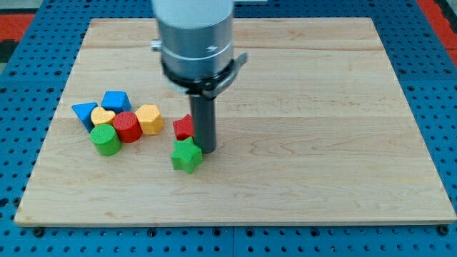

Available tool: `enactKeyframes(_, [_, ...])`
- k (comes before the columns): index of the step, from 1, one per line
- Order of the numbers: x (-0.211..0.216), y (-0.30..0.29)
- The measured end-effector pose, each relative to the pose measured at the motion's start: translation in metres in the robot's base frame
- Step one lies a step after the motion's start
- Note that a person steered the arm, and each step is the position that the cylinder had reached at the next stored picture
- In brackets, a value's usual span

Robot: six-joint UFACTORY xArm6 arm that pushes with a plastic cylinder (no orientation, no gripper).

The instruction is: Move the green star to the left

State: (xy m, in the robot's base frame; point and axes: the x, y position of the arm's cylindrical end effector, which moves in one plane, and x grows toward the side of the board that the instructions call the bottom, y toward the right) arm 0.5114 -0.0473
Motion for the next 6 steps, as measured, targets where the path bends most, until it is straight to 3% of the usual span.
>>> enactKeyframes(3, [0.051, -0.025])
enactKeyframes(6, [0.042, -0.189])
